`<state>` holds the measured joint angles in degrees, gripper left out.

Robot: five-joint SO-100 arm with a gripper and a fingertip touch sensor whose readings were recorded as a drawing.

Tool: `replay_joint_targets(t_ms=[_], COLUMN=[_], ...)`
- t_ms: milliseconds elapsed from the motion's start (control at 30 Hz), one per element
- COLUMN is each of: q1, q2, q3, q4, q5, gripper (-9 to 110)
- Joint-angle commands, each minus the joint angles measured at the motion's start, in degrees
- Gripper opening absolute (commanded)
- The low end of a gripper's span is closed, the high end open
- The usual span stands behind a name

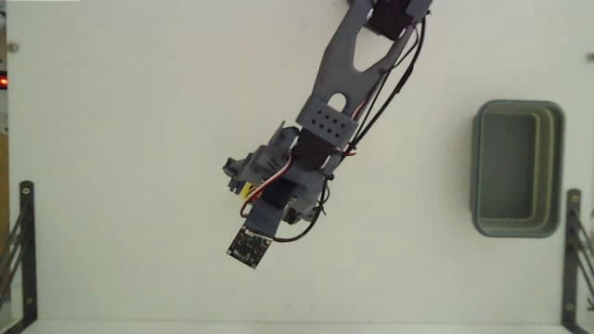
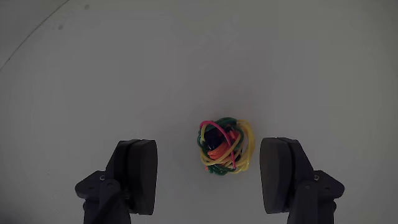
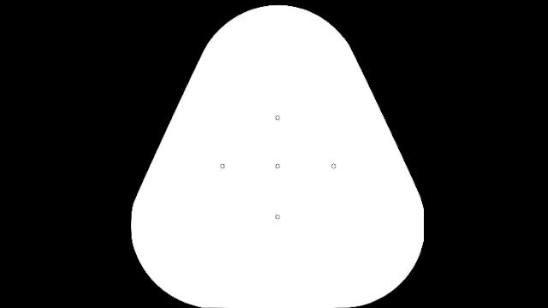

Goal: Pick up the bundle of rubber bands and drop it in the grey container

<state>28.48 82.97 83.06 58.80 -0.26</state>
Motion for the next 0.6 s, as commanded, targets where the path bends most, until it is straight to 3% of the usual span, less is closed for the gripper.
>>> replay_joint_targets(t_ms=[0,567], q1=[1.51,1.51], q2=[2.11,2.18], q3=[-1.87,2.93], q4=[-0.5,-5.23], q5=[0.26,0.26], gripper=[110,110])
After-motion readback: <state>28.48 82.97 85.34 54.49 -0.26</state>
